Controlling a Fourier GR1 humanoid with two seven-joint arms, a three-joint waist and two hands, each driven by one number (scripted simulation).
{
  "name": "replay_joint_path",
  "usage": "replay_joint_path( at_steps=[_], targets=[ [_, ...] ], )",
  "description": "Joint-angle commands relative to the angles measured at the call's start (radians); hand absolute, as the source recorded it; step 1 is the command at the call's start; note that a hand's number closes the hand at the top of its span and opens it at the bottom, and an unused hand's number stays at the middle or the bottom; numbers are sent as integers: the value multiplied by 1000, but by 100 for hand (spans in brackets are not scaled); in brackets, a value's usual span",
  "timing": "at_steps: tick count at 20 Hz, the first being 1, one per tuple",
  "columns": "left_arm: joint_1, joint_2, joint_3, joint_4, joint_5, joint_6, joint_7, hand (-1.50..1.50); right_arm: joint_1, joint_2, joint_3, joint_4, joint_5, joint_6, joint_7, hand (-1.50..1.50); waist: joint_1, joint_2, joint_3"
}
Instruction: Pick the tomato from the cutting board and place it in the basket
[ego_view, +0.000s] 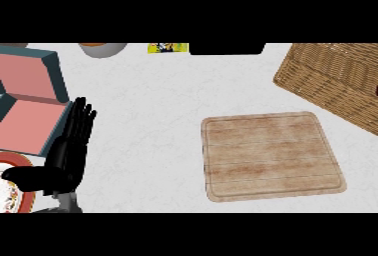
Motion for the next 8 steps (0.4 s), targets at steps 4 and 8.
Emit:
replay_joint_path(
  at_steps=[4,8],
  targets=[
    [-6,11,1,-53,1,0,64,0,246,-39,-131,-297,-196,141,-35,-150,0,1,1],
    [-58,-6,2,17,-8,5,34,0,287,-51,-207,-365,-349,243,-80,-150,2,3,1]
  ],
)
